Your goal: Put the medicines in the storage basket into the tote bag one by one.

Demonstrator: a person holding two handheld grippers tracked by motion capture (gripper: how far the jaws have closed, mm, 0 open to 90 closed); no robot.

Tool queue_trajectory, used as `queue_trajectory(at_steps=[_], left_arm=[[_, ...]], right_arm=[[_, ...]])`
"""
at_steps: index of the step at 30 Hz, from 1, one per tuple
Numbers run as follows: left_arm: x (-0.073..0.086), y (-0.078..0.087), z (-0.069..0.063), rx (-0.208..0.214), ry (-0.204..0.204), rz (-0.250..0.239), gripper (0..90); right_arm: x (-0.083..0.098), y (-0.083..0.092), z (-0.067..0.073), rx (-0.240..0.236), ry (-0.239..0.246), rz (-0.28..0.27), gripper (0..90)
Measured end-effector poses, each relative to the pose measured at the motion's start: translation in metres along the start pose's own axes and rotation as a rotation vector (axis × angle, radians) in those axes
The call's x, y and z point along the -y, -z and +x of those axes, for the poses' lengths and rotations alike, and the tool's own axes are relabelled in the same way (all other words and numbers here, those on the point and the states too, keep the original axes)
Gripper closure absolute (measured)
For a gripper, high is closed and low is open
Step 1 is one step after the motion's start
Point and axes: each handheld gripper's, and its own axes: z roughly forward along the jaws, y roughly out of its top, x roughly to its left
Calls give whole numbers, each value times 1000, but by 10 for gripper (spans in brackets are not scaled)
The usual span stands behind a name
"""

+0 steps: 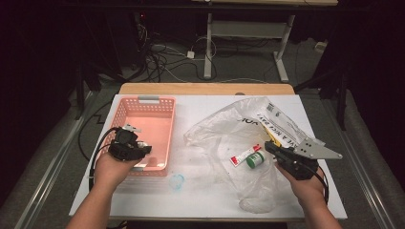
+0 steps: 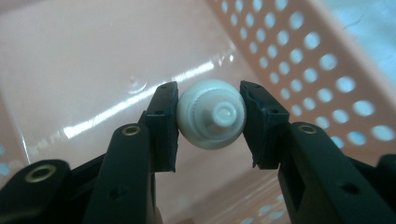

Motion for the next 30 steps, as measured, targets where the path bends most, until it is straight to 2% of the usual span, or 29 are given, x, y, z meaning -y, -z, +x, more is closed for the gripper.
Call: queue_trajectory(at_steps=[6,9,14,22,25,30], left_arm=[[11,6,-6,16,19,-145,580],[17,7,-10,5,8,-188,580],[28,7,-15,15,1,-255,580],[32,17,-20,28,-18,-316,580],[33,19,-22,36,-2,-351,580],[32,24,-27,59,-5,-385,580]], right_arm=[[0,1,1,2,2,-1,900],[0,0,2,0,4,1,900],[0,0,2,-2,9,2,900],[-4,1,2,-1,11,-14,900],[-5,2,2,-1,14,-16,900],[-5,2,2,-1,12,-19,900]])
